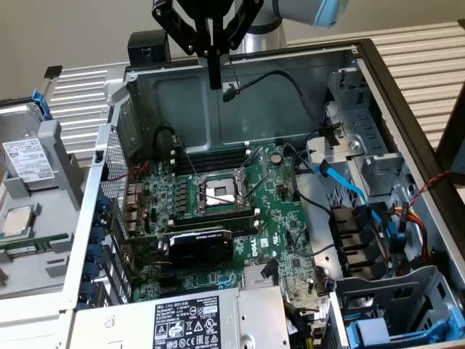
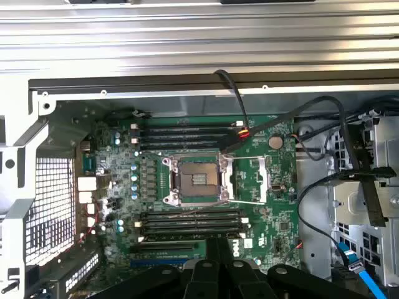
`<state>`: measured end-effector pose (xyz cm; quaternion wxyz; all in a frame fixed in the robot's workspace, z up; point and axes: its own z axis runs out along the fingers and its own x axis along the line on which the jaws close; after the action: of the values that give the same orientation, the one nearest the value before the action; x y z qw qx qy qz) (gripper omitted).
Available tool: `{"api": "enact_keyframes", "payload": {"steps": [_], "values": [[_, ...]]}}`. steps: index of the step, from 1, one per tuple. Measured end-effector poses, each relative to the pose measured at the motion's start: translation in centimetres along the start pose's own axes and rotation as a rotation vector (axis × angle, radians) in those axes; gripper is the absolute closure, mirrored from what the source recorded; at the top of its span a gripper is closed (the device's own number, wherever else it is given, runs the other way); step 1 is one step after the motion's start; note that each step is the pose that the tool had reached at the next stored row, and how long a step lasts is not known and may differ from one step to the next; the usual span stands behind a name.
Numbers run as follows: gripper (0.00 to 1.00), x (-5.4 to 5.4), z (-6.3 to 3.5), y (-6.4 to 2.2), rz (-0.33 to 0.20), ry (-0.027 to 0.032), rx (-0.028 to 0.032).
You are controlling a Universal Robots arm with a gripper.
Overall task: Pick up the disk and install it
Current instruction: 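Reach for the disk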
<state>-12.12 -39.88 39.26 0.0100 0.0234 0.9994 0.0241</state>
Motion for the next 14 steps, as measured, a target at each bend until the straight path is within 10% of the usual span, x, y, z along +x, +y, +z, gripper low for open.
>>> {"api": "enact_keyframes", "payload": {"steps": [14], "values": [[0.89, 0.0, 0.0, 0.0, -0.001, 0.0, 0.0]]}}
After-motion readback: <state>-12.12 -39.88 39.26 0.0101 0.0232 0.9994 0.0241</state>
